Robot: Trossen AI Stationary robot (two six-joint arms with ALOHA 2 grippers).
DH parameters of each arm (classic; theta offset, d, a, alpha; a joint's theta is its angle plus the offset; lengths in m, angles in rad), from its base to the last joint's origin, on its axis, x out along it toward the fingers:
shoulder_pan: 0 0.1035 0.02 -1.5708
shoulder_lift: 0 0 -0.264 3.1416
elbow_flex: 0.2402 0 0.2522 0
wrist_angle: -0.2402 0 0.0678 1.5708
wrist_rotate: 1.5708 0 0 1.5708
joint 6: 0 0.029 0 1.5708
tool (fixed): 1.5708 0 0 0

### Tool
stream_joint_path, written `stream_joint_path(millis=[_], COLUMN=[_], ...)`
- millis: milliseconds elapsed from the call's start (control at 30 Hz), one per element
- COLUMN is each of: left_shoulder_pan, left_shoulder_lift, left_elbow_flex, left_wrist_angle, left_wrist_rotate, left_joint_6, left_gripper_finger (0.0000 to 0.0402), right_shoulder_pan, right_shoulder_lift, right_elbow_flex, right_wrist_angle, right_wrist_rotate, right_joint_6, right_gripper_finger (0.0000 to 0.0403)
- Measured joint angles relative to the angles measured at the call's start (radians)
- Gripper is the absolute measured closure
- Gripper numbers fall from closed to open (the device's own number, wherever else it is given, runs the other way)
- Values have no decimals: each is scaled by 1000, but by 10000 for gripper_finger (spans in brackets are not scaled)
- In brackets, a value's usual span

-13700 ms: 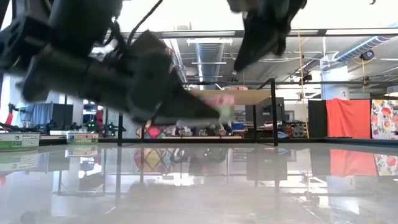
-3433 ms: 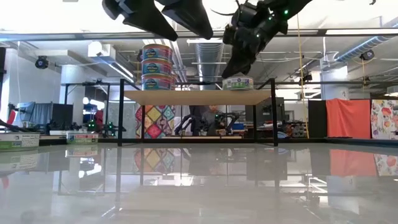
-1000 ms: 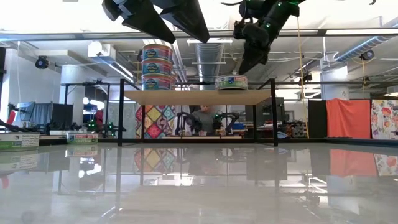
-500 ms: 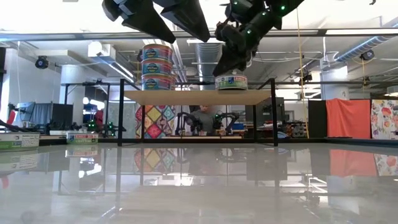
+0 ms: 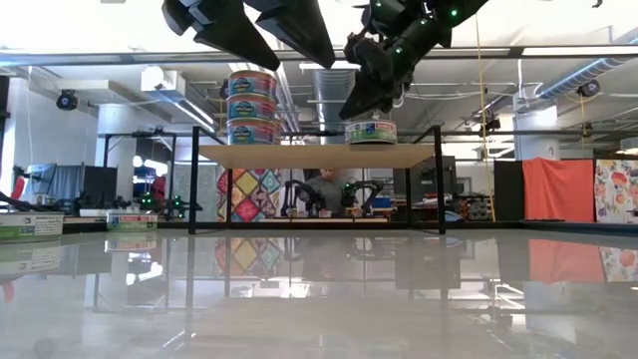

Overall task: Stack canned seafood by type on shelf
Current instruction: Put the green tuna can on the shelf

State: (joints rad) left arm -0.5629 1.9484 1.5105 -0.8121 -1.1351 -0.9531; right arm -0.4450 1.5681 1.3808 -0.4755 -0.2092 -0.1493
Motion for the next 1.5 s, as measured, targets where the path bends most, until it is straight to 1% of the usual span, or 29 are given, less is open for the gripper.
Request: stream_joint_path(millis=[67,167,233,367,500,767,900,1067,1200,1300,1433,1500], left_shoulder_pan=[0,0,0,0,0,0,-1,-1,-1,-1,-1,-1], left_shoulder_lift=[0,0,0,0,0,7,7,7,7,7,7,7], left_elbow_flex=[0,0,0,0,0,0,0,0,0,0,0,0], left_wrist_angle=[4,12,20,27,31,34,33,34,34,34,34,34], left_wrist_rotate=[0,1,1,1,2,10,11,11,11,11,11,11], left_joint_6=[0,-7,-8,-8,-8,-3,-2,-2,-2,-2,-2,-2], left_gripper_finger=[23,23,23,23,23,23,23,23,23,23,23,23], right_shoulder_pan=[-1,-1,-3,-3,-1,-6,-11,-25,-42,-57,-68,-72], right_shoulder_lift=[0,0,0,5,23,30,25,23,21,20,18,11], right_elbow_flex=[0,0,0,0,-2,-2,1,3,3,3,3,2], right_wrist_angle=[1,1,1,1,-2,-1,-21,-51,-68,-69,-69,-73], right_wrist_rotate=[5,53,60,59,19,28,102,148,211,220,266,267], right_joint_6=[-1,-2,-3,-3,-1,-1,-4,-9,-9,-9,1,1], right_gripper_finger=[390,390,390,390,390,390,390,390,390,390,390,390])
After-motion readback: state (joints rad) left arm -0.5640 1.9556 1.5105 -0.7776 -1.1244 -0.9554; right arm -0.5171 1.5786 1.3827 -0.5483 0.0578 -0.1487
